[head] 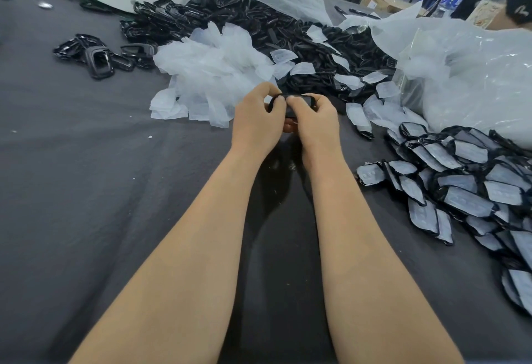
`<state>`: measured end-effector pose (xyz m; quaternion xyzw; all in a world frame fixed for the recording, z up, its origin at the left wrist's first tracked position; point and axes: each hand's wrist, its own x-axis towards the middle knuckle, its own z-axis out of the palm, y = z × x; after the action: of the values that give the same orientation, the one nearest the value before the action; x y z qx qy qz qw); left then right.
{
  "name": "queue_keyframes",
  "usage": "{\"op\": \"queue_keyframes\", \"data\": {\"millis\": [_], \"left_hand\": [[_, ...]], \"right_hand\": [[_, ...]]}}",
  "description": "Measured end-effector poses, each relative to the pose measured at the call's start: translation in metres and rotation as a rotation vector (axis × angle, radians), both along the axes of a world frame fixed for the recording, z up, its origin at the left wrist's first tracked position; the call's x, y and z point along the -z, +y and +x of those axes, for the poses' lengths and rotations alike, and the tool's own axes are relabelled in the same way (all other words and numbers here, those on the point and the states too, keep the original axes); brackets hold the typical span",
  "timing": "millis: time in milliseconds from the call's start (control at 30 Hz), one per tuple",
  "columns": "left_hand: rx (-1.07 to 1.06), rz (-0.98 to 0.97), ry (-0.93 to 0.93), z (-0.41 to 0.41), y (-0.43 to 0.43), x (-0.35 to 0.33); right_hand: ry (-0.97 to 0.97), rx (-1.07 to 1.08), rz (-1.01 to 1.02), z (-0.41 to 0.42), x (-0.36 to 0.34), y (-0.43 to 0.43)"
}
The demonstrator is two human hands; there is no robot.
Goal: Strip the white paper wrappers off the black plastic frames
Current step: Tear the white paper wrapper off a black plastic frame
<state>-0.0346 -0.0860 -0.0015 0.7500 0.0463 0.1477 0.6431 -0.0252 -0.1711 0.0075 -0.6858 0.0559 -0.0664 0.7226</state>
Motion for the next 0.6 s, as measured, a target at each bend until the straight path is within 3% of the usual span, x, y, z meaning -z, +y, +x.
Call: {"op": "queue_keyframes", "data": {"millis": [467, 600], "left_hand": [[0.019, -0.108, 0.023, 0.003, 0.002, 0.001], [-0.02, -0.087, 0.035, 0.002, 0.004, 0.001]], "right_hand": [[0.032, -0.053, 0.016, 0.005, 0.0, -0.01], [-0.037, -0.037, -0.265, 0.008, 0.004, -0.013]]}}
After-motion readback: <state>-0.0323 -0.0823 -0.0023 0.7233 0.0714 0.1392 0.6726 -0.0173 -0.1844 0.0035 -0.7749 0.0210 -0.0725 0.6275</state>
